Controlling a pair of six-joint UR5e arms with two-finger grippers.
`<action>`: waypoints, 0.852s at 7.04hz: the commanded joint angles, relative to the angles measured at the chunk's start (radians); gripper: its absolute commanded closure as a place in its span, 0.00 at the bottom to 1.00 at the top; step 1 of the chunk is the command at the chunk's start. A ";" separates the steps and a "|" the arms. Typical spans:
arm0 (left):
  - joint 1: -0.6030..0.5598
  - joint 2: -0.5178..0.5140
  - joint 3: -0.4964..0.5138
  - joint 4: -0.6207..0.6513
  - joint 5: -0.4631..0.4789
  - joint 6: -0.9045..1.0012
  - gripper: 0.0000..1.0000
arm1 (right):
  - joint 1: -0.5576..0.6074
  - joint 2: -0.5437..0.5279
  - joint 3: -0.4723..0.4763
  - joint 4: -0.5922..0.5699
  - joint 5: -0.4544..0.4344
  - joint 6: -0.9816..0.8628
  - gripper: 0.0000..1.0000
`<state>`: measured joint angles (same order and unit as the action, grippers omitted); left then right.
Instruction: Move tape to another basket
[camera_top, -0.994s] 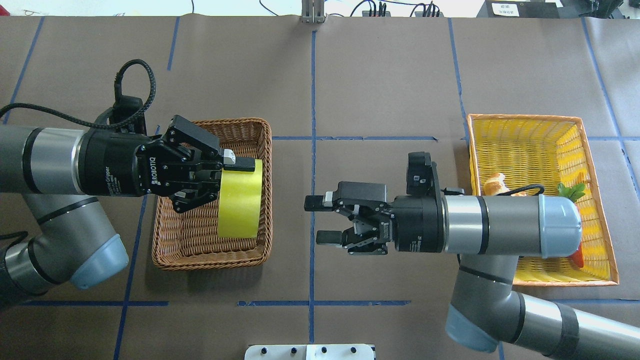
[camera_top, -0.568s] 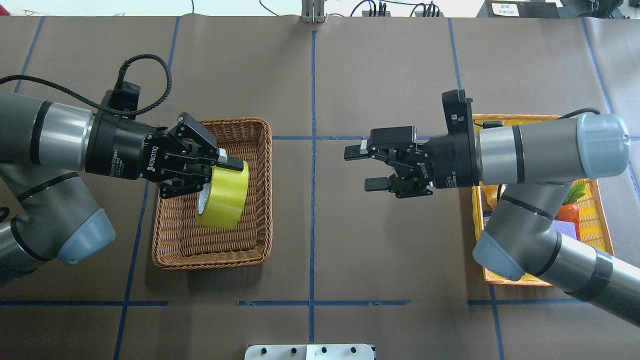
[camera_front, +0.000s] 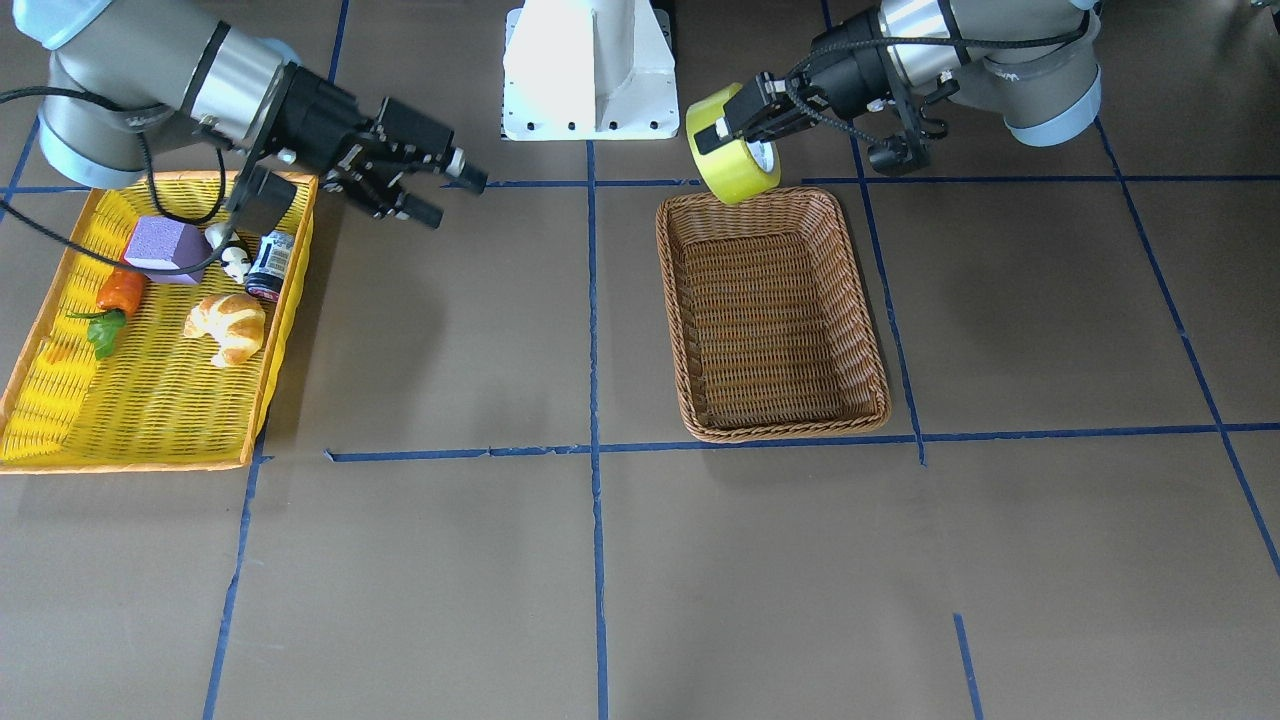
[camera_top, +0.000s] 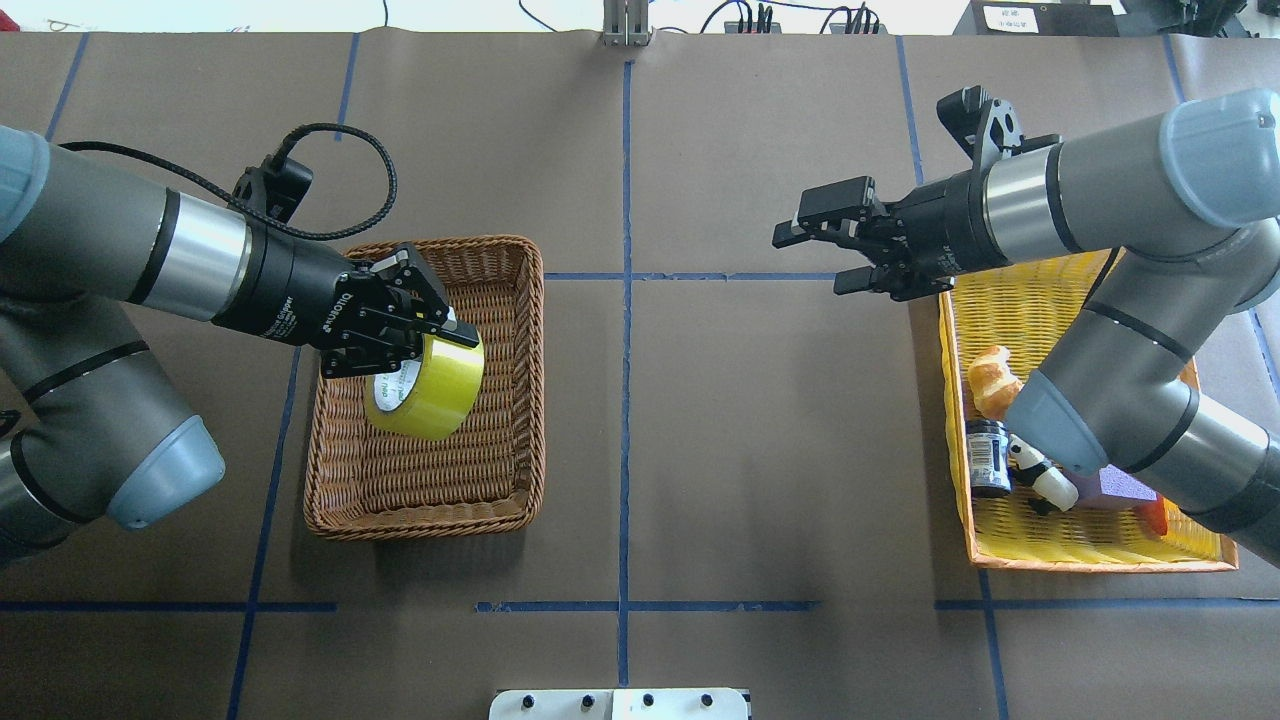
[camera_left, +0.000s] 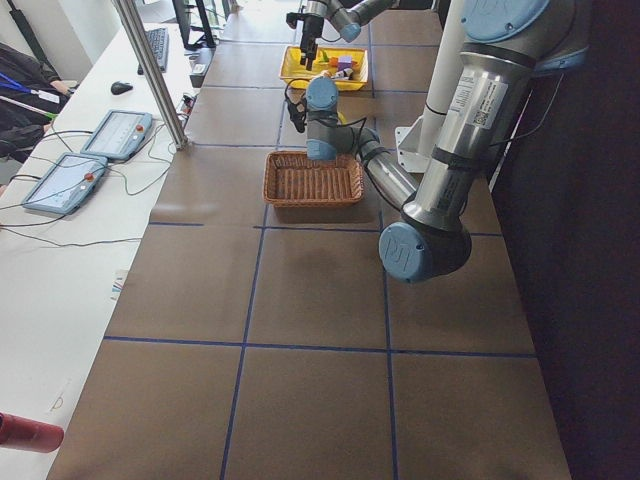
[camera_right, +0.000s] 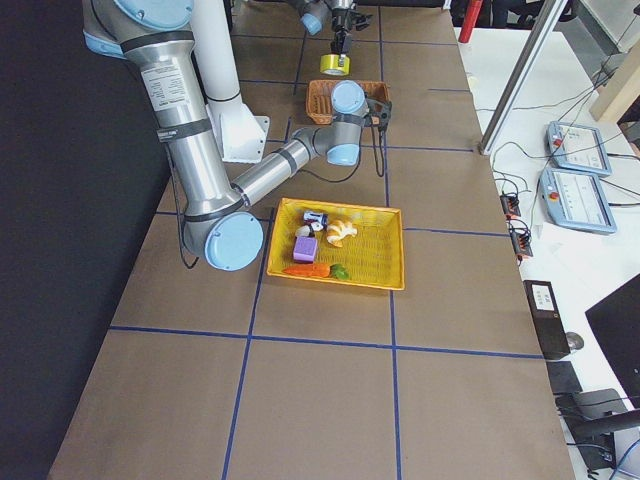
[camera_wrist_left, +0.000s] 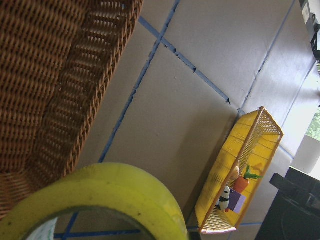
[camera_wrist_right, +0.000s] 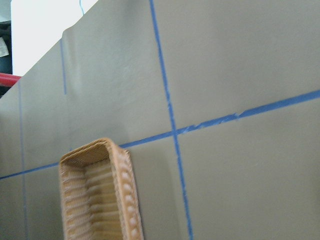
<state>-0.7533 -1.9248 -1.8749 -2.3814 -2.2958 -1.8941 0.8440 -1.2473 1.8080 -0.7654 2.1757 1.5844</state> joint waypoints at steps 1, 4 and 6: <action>0.014 0.001 -0.001 0.207 0.048 0.230 1.00 | 0.071 -0.032 0.001 -0.221 -0.011 -0.296 0.00; 0.122 -0.020 0.002 0.440 0.200 0.450 1.00 | 0.174 -0.119 -0.001 -0.414 -0.010 -0.715 0.00; 0.162 -0.066 0.017 0.551 0.271 0.530 1.00 | 0.274 -0.234 -0.001 -0.437 0.007 -0.971 0.00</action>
<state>-0.6181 -1.9643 -1.8685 -1.8931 -2.0701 -1.4165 1.0614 -1.4146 1.8075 -1.1813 2.1735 0.7677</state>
